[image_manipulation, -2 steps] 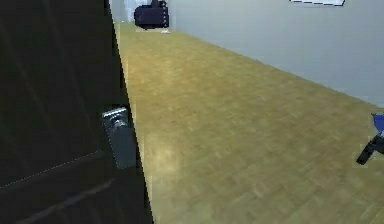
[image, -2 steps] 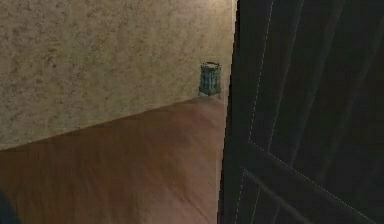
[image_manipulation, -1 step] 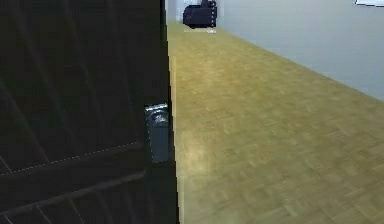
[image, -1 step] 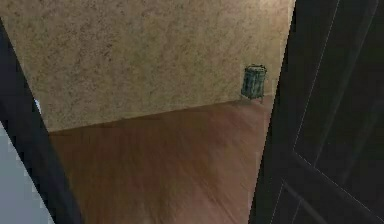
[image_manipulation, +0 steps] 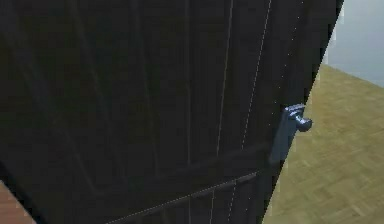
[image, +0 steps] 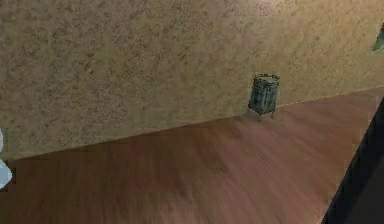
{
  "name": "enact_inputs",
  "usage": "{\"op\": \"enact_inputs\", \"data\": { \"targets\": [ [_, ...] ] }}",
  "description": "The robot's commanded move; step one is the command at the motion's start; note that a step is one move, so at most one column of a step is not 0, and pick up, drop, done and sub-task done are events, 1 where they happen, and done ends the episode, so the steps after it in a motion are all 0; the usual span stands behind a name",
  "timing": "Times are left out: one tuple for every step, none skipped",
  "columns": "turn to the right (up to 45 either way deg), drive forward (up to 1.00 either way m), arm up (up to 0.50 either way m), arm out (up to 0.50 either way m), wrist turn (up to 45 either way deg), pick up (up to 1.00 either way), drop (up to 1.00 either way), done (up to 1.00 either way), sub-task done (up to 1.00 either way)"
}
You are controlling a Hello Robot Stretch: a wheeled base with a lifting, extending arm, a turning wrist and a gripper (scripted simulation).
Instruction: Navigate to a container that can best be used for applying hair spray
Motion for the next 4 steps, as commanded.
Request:
{"op": "enact_inputs", "data": {
  "targets": [
    [-21.0, 0.0, 0.0, 0.0, 0.0, 0.0, 0.0, 0.0, 0.0],
    [0.0, 0.3, 0.0, 0.0, 0.0, 0.0, 0.0, 0.0, 0.0],
    [0.0, 0.3, 0.0, 0.0, 0.0, 0.0, 0.0, 0.0, 0.0],
    [-45.0, 0.0, 0.0, 0.0, 0.0, 0.0, 0.0, 0.0, 0.0]
  ]
}}
